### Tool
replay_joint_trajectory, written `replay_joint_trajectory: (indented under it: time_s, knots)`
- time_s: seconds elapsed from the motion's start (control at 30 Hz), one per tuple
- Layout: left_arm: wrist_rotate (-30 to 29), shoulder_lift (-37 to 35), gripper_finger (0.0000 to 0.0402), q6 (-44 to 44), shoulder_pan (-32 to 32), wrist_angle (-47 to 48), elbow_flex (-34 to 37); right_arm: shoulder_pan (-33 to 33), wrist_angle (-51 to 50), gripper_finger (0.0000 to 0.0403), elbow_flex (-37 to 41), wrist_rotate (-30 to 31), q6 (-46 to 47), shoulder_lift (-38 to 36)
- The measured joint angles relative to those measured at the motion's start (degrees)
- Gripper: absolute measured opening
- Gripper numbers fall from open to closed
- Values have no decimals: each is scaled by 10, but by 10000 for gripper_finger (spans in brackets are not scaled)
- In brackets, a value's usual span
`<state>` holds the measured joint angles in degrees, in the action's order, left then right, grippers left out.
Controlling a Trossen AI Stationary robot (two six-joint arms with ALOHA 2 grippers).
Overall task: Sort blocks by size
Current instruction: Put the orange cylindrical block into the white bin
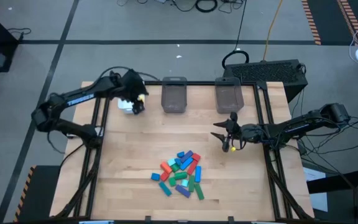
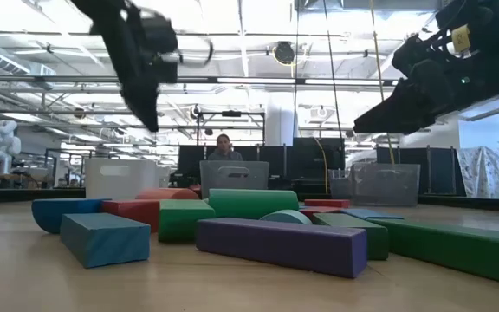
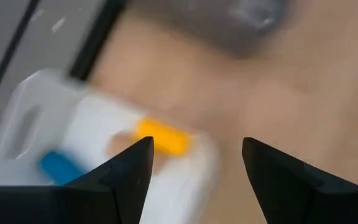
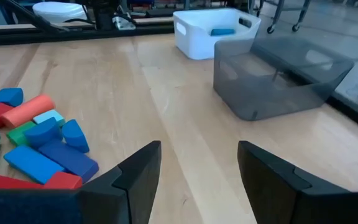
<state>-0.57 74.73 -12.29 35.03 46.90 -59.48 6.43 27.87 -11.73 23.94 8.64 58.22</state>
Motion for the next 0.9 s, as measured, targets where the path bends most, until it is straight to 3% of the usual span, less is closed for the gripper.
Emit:
replay_joint_trajectory:
  time_s: [0.2, 0.47, 0.63, 0.9]
  knots:
    - [74, -26, 249, 43, -150, 1, 9, -10, 29, 201, 0, 0, -49, 0]
    - [76, 29, 249, 45, -362, -99, 22, -12, 32, 201, 0, -2, -53, 0]
    - [65, 81, 249, 40, -432, -182, 23, -11, 31, 201, 0, -7, -42, 0]
    - [64, 175, 249, 19, -489, -209, 23, -11, -10, 201, 0, -63, 11, 0]
